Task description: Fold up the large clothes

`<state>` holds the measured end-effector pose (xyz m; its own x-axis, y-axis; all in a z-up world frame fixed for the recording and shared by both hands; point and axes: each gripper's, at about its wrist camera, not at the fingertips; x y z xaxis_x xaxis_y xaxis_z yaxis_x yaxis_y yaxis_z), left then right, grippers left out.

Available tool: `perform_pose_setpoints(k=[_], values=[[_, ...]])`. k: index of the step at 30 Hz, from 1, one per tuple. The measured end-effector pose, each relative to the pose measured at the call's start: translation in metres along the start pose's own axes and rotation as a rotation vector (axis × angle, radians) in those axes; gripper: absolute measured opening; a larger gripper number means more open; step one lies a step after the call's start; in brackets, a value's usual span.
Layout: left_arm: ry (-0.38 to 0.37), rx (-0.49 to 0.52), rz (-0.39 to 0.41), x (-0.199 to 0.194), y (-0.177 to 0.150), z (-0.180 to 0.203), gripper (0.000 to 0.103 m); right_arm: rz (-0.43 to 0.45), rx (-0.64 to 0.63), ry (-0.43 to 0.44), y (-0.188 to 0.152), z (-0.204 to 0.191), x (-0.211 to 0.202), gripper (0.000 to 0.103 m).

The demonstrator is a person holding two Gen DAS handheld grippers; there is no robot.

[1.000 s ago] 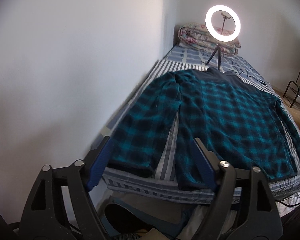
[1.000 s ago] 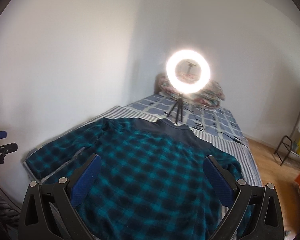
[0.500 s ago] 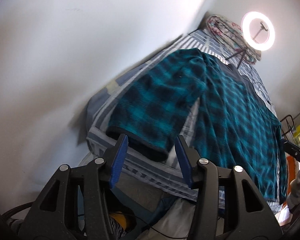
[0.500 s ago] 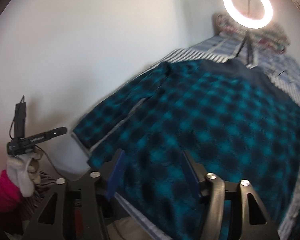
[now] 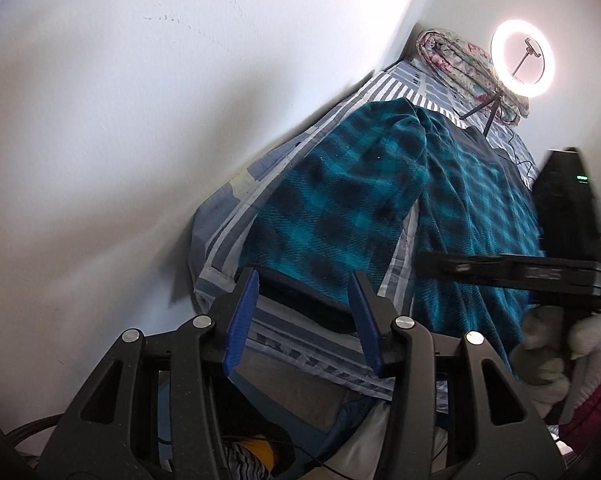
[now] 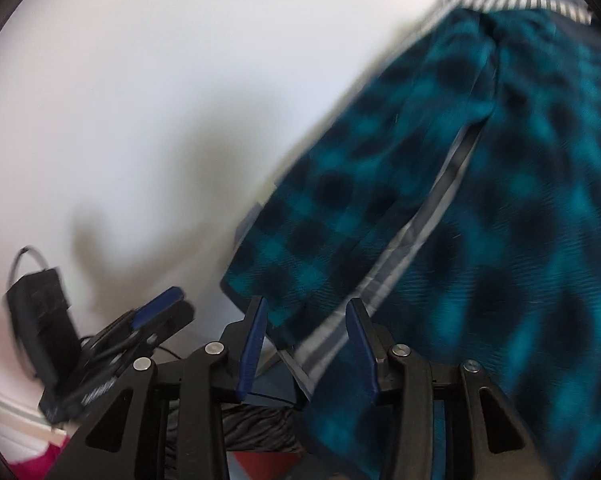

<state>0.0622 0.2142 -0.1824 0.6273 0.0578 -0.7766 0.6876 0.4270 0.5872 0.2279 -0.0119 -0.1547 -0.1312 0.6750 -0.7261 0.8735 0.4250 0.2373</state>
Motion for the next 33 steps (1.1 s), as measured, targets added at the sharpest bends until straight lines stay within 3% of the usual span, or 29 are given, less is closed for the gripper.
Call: perform_pose_setpoints(k=[7, 11, 16, 21, 27, 29, 33], values=[[-0.001, 0.009, -0.008, 0.002, -0.002, -0.003, 0.048, -0.093, 0.078, -0.009, -0.011, 0.000, 0.041, 0.041], [0.002, 0.006, -0.008, 0.002, -0.003, -0.004, 0.048, -0.098, 0.071, -0.019, -0.020, -0.006, 0.048, 0.040], [-0.020, -0.014, -0.032, 0.010, -0.001, -0.006, 0.047, -0.095, 0.104, 0.009, -0.022, -0.002, 0.048, 0.003], [0.018, -0.027, -0.056, 0.028, 0.009, -0.008, 0.047, -0.045, 0.109, 0.000, -0.021, 0.002, 0.014, 0.000], [0.085, -0.028, -0.112, 0.056, 0.014, -0.012, 0.047, -0.059, 0.116, 0.007, -0.029, 0.016, 0.004, 0.000], [0.085, -0.038, -0.132, 0.064, 0.014, -0.014, 0.038, -0.068, 0.112, 0.002, -0.036, 0.021, 0.005, 0.000], [0.079, -0.065, -0.165, 0.081, 0.015, -0.018, 0.032, -0.065, 0.114, 0.007, -0.040, 0.022, -0.002, 0.000]])
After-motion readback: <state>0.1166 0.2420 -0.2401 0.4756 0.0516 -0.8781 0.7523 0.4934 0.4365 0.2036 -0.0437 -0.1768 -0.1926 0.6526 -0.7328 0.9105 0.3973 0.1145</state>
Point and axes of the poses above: each gripper's, at about its wrist camera, not at the fingertips, and x roughly the way its jaws point, z to its right, y to its top, and after that the axes turned 3 degrees about x, right-handed
